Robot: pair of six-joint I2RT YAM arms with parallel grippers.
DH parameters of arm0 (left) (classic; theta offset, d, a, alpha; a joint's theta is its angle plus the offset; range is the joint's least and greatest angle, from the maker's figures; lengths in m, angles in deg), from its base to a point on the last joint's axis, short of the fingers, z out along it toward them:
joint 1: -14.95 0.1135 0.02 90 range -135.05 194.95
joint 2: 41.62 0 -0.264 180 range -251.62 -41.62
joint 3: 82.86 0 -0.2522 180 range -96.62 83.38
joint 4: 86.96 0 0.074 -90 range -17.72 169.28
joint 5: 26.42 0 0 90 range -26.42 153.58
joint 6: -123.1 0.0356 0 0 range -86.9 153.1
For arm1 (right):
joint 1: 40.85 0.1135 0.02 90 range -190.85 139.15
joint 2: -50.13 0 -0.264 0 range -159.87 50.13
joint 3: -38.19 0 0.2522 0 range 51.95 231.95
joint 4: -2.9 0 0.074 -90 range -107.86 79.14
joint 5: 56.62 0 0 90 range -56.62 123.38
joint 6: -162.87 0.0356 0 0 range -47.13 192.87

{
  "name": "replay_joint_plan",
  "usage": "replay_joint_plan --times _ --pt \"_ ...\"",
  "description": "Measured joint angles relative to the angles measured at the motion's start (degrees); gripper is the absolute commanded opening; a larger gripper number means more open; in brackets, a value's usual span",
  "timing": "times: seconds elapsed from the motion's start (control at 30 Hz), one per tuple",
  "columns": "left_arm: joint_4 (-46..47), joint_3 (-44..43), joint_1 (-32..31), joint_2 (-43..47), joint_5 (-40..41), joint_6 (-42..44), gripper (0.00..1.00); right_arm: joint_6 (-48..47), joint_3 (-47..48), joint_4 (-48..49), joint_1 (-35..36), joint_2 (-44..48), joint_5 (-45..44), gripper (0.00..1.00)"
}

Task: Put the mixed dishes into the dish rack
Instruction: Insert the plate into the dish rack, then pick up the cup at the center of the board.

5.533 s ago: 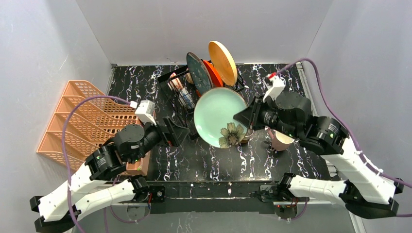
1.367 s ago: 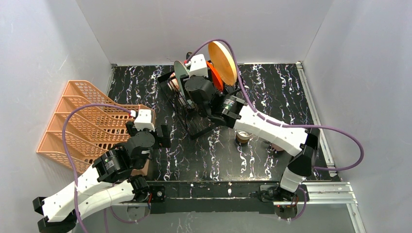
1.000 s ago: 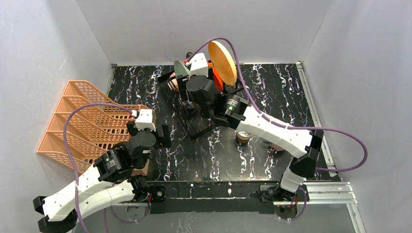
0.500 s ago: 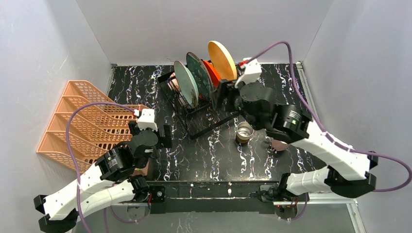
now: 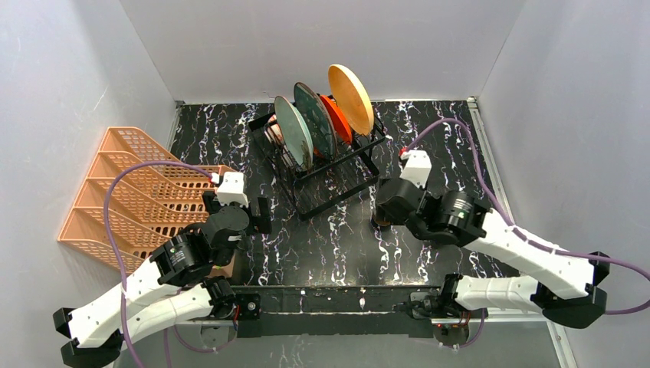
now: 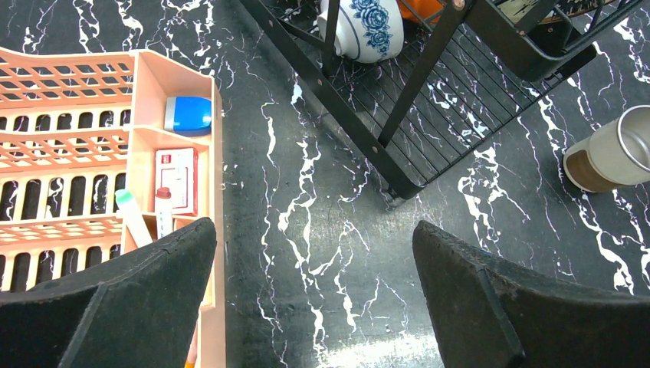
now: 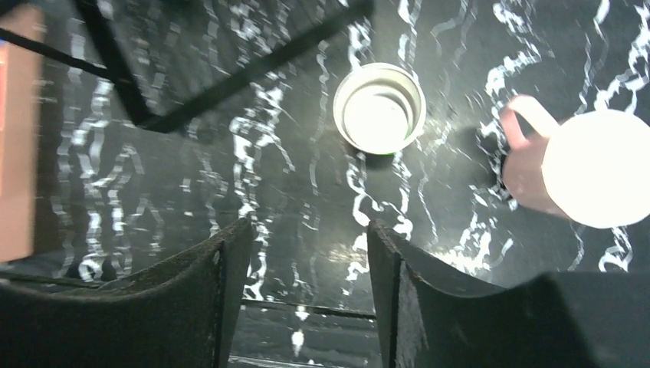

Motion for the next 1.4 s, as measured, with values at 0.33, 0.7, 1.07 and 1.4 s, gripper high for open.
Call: replay_joint_plan --times 0.33,0.7,1.07,1.4 --pt "0.0 0.0 0.0 0.7 -0.1 0.2 0.98 -0.8 -12.0 3.1 -17.7 -3.8 9.1 0.59" --pt "0.0 0.0 0.0 1.1 -0.4 0.4 0.98 -9.0 -17.6 15.6 -36.1 -8.6 22.8 0.54" --pt "0.1 0.0 0.0 0.5 -1.0 0.7 0.98 -11.5 -20.1 23.1 -42.0 -13.2 30.5 0.48" --pt "0.5 0.0 0.0 -0.1 -1.8 1.0 0.98 -12.4 -23.8 24.9 -42.0 -13.5 34.3 0.24"
